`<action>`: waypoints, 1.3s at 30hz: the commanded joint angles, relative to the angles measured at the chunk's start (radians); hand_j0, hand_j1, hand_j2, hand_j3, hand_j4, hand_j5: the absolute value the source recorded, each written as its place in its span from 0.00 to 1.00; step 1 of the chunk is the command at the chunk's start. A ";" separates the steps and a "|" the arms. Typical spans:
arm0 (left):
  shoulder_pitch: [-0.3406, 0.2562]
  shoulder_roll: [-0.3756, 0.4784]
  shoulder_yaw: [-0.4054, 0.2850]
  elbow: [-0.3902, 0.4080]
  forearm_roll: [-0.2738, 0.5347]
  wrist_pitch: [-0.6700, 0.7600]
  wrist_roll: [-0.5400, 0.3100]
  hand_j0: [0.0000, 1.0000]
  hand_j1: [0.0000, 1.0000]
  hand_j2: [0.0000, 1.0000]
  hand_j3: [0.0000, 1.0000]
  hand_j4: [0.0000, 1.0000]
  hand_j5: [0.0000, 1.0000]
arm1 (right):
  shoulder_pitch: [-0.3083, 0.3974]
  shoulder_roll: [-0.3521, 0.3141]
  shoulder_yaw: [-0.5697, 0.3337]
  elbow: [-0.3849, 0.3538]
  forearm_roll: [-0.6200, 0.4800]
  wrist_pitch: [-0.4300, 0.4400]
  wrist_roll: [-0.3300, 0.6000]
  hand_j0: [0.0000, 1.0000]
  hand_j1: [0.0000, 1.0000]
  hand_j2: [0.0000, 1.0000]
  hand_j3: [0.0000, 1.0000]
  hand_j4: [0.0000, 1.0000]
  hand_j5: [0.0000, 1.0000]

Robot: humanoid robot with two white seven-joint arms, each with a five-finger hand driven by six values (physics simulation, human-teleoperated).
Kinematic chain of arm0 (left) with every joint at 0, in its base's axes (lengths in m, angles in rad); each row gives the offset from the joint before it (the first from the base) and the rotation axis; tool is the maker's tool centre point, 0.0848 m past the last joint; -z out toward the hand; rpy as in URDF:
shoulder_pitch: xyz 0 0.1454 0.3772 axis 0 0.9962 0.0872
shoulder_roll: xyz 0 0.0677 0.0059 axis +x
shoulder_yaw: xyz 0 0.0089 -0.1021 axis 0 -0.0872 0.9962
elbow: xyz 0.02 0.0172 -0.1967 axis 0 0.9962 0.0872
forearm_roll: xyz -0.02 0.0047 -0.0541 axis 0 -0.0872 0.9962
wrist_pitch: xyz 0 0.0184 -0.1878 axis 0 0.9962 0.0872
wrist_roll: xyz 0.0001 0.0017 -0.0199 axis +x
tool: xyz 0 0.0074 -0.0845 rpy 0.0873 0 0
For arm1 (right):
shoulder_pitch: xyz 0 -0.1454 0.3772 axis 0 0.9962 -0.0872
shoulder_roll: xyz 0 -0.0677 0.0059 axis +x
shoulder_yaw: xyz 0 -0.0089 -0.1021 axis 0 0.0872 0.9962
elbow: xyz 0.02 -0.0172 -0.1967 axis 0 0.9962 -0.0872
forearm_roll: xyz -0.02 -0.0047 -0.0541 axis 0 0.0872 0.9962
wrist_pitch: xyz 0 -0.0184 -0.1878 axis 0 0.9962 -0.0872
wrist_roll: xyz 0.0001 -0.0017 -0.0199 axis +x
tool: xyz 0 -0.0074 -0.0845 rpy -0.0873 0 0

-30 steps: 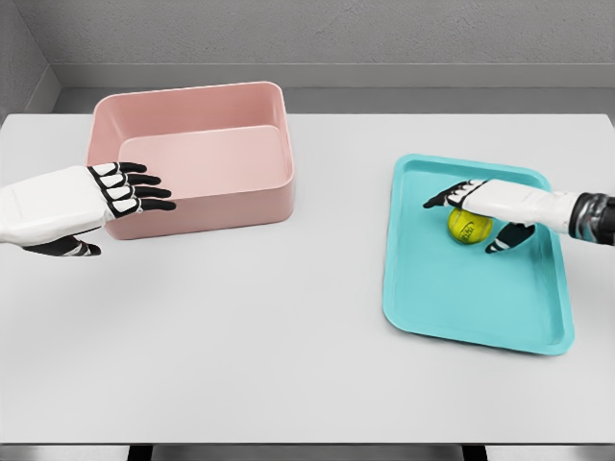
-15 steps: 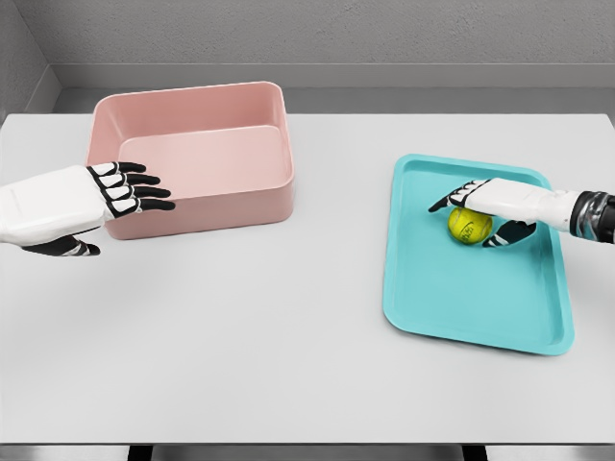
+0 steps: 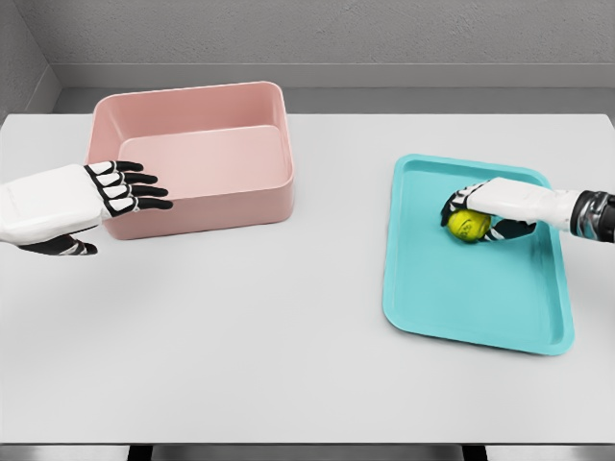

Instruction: Put the tennis from the blue tray into the pink basket with both arms

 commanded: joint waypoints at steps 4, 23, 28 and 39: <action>0.000 0.003 0.000 0.000 0.006 0.001 0.001 1.00 1.00 1.00 1.00 1.00 1.00 | -0.009 -0.002 -0.012 -0.010 -0.012 0.002 -0.001 0.46 0.46 0.46 0.46 0.46 0.46; 0.000 0.007 0.001 0.000 0.008 0.001 0.001 1.00 1.00 1.00 1.00 1.00 1.00 | 0.011 -0.066 -0.050 -0.424 0.074 0.002 0.004 0.38 0.38 0.38 0.38 0.38 0.38; 0.000 0.009 0.000 0.000 0.006 0.001 0.001 1.00 1.00 1.00 1.00 1.00 1.00 | 0.012 -0.054 -0.044 -0.493 0.097 0.002 0.004 0.38 0.38 0.38 0.38 0.38 0.38; 0.000 0.009 0.000 0.000 0.006 0.001 0.001 1.00 1.00 1.00 1.00 1.00 1.00 | 0.044 0.061 -0.037 -0.588 0.154 0.002 0.032 0.38 0.38 0.38 0.38 0.38 0.38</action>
